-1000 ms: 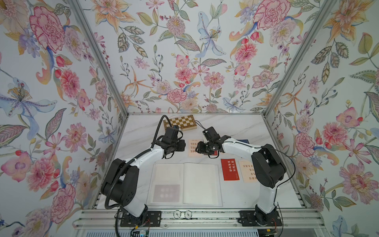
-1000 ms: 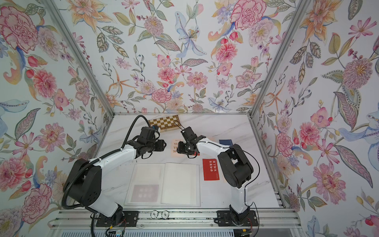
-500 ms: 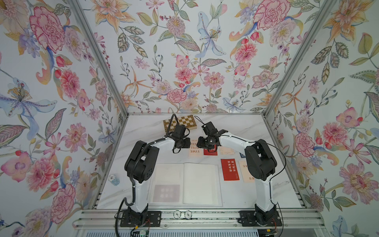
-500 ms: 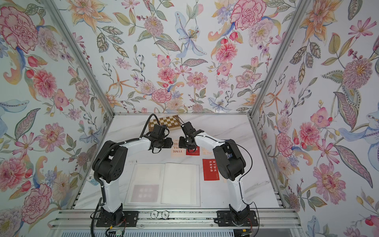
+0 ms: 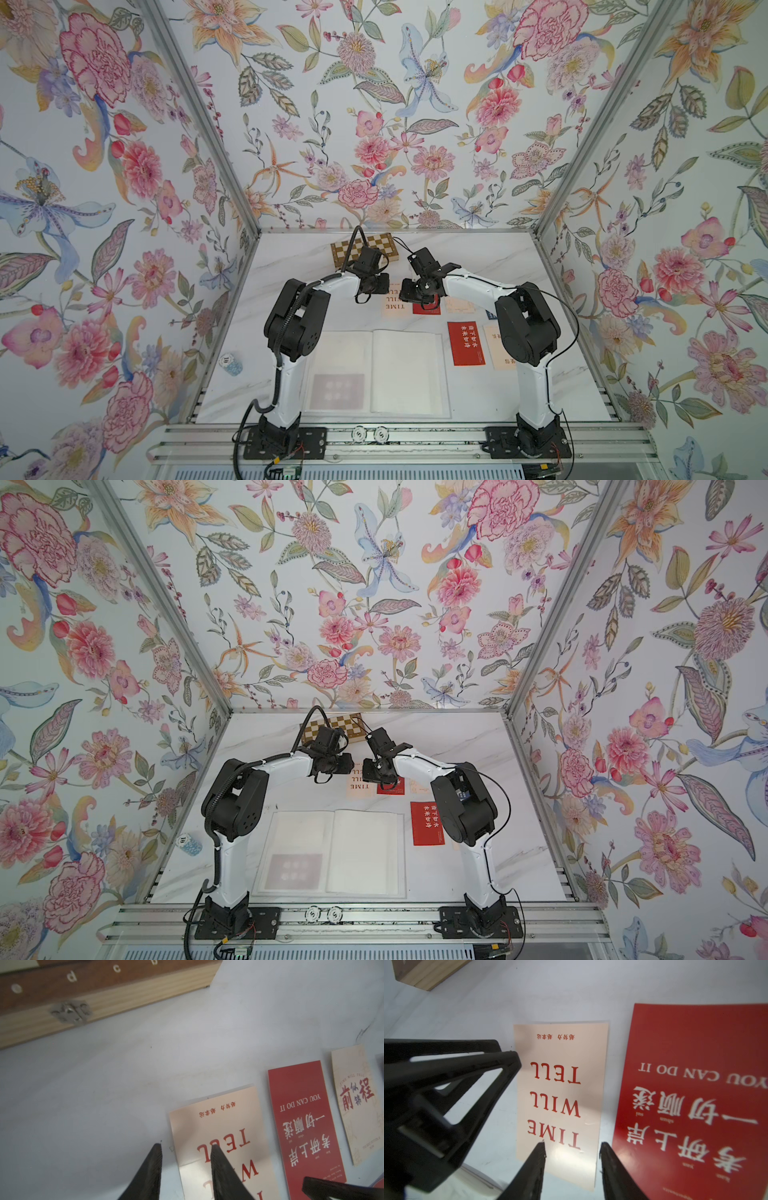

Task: Place the photos into the photo albums
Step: Pick up the photo at the center of the board.

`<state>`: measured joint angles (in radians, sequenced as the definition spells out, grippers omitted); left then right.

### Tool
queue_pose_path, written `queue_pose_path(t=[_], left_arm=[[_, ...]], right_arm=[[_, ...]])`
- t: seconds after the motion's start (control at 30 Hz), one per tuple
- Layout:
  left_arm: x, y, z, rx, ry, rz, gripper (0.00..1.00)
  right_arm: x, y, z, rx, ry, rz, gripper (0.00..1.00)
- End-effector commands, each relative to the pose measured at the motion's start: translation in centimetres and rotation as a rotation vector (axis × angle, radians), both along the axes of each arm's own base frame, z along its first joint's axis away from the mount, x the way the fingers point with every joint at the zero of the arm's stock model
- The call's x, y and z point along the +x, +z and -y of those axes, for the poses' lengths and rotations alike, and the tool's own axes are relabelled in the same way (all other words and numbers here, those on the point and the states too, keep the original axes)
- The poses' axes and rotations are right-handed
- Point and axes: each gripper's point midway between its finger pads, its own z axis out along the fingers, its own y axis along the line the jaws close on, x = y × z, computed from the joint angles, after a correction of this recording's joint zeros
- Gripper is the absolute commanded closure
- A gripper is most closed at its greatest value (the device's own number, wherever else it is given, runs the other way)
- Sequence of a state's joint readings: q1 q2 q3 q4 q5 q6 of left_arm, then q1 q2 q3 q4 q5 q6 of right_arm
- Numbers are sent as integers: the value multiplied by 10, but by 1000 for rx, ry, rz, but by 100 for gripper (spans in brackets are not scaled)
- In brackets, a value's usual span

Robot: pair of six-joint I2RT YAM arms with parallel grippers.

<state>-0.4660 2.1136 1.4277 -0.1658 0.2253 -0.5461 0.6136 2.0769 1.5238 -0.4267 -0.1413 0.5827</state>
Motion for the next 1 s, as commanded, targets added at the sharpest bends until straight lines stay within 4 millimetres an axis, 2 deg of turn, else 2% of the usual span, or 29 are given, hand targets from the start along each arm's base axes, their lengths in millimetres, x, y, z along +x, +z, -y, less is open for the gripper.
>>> queue_pose_path(t=[0.0, 0.4, 0.7, 0.97], left_arm=[[-4, -3, 5, -1, -28, -22, 62], [-17, -14, 1, -13, -23, -57, 62], [-28, -13, -1, -32, -19, -66, 63], [-43, -15, 1, -60, -20, -87, 63]], right_arm=[[-12, -17, 0, -37, 25, -41, 55], [-22, -31, 8, -67, 19, -65, 55], [-27, -40, 9, -66, 24, -85, 54], [-28, -41, 5, 24, 13, -119, 53]])
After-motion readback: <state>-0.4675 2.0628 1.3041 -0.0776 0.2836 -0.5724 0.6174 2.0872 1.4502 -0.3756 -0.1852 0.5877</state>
